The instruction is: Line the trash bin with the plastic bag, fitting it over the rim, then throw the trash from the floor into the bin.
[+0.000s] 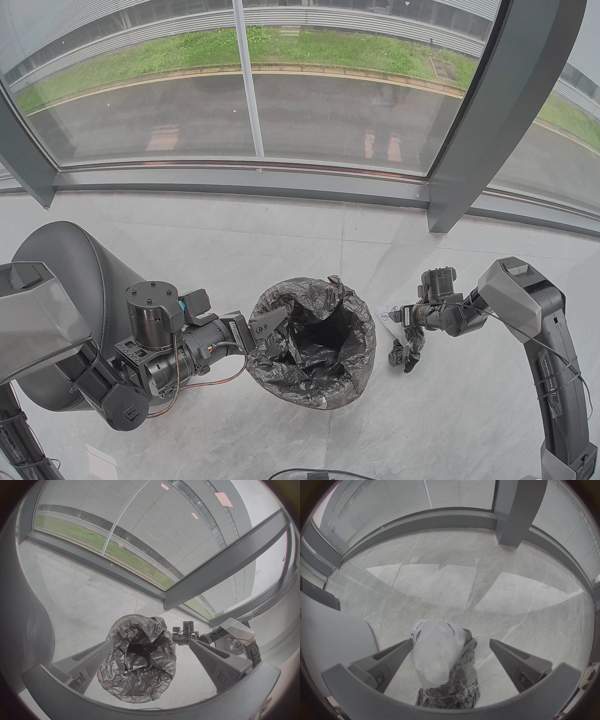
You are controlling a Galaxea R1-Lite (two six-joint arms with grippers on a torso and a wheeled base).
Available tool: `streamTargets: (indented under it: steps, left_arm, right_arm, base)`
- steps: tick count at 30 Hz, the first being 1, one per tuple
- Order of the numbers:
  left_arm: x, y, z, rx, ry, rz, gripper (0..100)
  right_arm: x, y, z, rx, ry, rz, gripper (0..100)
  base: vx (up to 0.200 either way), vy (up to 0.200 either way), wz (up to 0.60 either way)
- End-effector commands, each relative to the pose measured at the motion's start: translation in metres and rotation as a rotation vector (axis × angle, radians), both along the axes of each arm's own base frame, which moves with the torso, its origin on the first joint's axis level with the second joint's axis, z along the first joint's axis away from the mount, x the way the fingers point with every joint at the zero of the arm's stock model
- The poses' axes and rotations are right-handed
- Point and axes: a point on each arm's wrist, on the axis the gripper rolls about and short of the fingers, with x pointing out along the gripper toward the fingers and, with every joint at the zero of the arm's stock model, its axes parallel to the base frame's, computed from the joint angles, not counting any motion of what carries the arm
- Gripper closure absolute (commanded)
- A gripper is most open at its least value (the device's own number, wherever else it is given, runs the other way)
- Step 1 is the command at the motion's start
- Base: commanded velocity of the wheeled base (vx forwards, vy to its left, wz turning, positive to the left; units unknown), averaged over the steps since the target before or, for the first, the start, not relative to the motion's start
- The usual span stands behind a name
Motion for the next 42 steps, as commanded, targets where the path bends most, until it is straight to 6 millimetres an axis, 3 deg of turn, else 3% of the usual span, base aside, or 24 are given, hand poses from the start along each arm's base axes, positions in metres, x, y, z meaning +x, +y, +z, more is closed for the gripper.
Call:
streamTargets:
  steps: [1,35,36,42]
  left_arm:
    - [0.0001,0.0000,-0.0005,0.001,0.002,0.000,0]
    - [-0.0001,-0.0021,-0.0022,0.002,0.007,-0.005,0]
    - [-0.0001,-0.0021,-0.0022,0.001,0.007,-0.005,0]
    - [-0.0001,-0.0020,-0.0022,-0.004,0.011,-0.002,0]
  right_arm:
    - [-0.0009,0.0017,0.0034,0.006,0.001,0.006,0]
    - [-0.0028,0.0016,0.0030,0.007,0.034,0.017,0]
    - [-0.0023,0.0017,0.0035,0.006,0.038,0.017,100]
    - [-0.0026,0.0017,0.0032,0.005,0.044,0.016,100]
  base:
    - [0.000,0.000,0.00]
    - [0.000,0.000,0.00]
    - [0.000,0.000,0.00]
    - [0.000,0.000,0.00]
